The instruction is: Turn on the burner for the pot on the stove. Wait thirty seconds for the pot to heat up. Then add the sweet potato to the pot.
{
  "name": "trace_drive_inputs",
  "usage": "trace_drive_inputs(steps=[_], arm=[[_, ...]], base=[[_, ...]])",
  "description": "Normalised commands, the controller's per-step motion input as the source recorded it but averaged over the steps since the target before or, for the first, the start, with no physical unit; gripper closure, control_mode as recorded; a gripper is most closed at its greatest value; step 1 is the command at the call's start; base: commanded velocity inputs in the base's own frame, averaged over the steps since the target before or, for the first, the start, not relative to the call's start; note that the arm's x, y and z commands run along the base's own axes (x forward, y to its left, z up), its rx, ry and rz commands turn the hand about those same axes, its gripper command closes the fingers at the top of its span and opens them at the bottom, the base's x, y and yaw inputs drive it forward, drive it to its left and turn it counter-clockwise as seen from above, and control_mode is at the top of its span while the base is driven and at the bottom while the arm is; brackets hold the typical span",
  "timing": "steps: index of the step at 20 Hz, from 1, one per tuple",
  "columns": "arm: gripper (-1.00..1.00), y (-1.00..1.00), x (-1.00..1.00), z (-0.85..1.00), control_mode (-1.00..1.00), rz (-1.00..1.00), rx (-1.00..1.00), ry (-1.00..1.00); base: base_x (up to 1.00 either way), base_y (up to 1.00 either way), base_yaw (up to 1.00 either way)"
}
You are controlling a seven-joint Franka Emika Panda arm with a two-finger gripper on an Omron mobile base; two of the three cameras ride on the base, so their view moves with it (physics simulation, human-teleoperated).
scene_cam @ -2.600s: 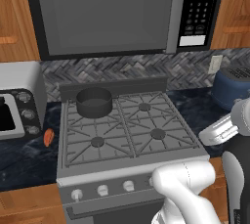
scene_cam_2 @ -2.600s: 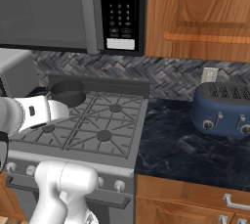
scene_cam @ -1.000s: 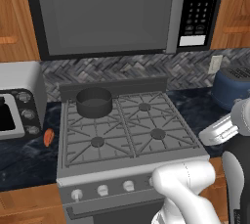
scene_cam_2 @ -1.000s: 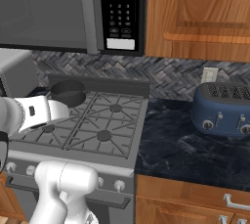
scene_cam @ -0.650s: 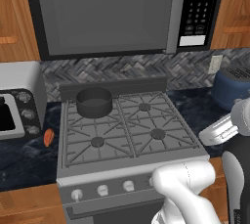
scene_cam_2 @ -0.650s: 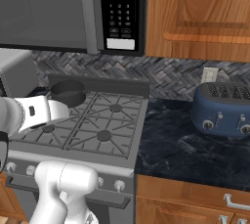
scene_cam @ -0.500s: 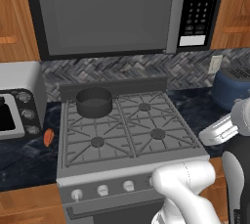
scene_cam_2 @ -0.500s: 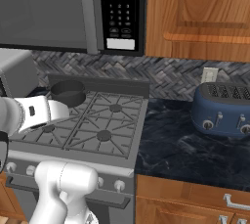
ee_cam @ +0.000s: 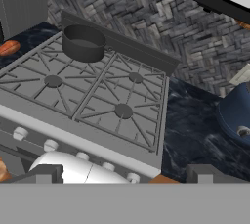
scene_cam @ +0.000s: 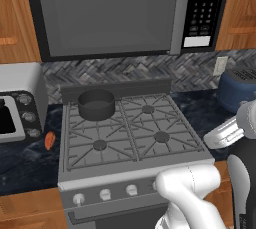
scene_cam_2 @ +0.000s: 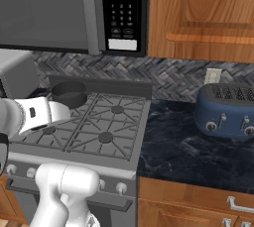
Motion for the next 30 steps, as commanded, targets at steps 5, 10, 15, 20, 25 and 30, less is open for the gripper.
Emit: trace_drive_inputs(steps=[5, 10, 15, 20, 25, 30], arm=[[-1.0, 0.0, 0.0, 0.0, -1.0, 0.0, 0.0, 0.0], [-1.0, 0.0, 0.0, 0.0, -1.0, 0.0, 0.0, 0.0], [-1.0, 0.0, 0.0, 0.0, -1.0, 0.0, 0.0, 0.0], [-1.0, 0.0, 0.0, 0.0, -1.0, 0.0, 0.0, 0.0], [-1.0, 0.0, 0.0, 0.0, -1.0, 0.0, 0.0, 0.0], [-1.0, 0.0, 0.0, 0.0, -1.0, 0.0, 0.0, 0.0]], base=[[0.0, 0.0, 0.0], [0.0, 0.0, 0.0], [0.0, 0.0, 0.0], [0.0, 0.0, 0.0], [0.0, 0.0, 0.0], [0.0, 0.0, 0.0]])
